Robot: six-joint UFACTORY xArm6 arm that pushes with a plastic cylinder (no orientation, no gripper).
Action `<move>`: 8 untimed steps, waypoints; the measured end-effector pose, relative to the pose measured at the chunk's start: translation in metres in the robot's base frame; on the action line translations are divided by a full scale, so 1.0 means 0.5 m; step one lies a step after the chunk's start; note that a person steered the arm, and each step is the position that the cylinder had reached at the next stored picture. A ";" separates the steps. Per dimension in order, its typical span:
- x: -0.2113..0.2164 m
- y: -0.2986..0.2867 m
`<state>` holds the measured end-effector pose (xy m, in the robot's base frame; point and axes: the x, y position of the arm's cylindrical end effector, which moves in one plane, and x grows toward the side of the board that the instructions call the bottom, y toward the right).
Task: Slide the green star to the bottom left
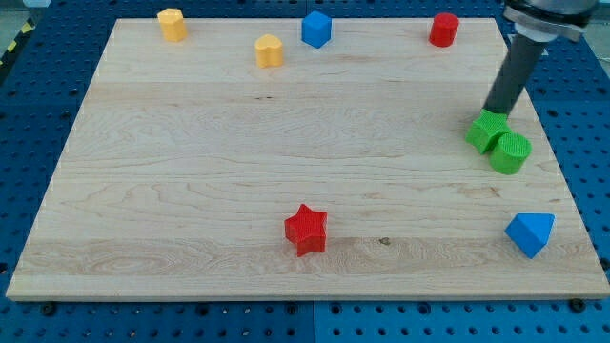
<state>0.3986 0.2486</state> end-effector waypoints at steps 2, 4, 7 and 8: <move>0.058 0.091; 0.065 0.025; 0.065 -0.254; 0.065 -0.339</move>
<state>0.4312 0.0792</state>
